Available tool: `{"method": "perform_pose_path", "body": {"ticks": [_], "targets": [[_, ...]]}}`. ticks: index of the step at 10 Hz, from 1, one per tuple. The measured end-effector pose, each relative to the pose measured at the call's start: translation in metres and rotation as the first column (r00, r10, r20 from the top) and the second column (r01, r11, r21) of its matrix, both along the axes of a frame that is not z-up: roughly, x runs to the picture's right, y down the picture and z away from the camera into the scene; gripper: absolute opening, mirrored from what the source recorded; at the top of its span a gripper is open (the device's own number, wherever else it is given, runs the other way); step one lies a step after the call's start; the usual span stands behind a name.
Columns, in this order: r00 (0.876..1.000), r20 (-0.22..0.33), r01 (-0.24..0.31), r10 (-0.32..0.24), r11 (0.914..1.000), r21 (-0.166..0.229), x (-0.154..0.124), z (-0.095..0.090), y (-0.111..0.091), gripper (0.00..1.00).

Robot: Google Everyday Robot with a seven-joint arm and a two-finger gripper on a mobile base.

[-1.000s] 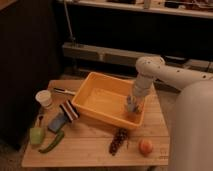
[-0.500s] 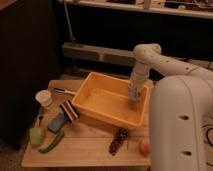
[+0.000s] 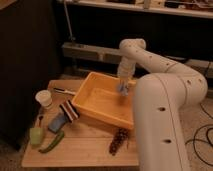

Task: Wipe tray with towel

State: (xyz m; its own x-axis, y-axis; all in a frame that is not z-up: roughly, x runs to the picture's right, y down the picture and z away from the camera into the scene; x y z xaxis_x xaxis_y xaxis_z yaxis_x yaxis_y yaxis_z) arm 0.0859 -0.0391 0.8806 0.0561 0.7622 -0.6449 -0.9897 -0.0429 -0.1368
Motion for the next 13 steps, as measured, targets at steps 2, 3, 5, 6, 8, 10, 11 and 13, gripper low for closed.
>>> {"method": "perform_pose_path", "body": {"ticks": [2,3,5,6,8,10,11,13], "targets": [[0.995,0.081,0.049,-0.050,0.9987,0.016,-0.050,-0.005,0.000,0.00],[0.992,0.109,0.065,-0.067,0.9976,0.021,-0.066,-0.011,0.005,0.00],[0.979,0.182,0.090,-0.093,0.9956,0.028,-0.095,-0.029,0.026,0.00],[0.972,0.213,0.099,-0.103,0.9947,0.029,-0.105,-0.040,0.038,0.00],[0.954,0.276,0.118,-0.119,0.9929,0.021,-0.123,-0.059,0.067,0.00],[0.945,0.307,0.122,-0.113,0.9925,-0.011,-0.122,-0.069,0.091,0.00],[0.944,0.312,0.120,-0.107,0.9924,-0.025,-0.114,-0.074,0.101,0.00],[0.953,0.290,0.113,-0.092,0.9919,-0.058,-0.079,-0.086,0.121,0.00]]}}
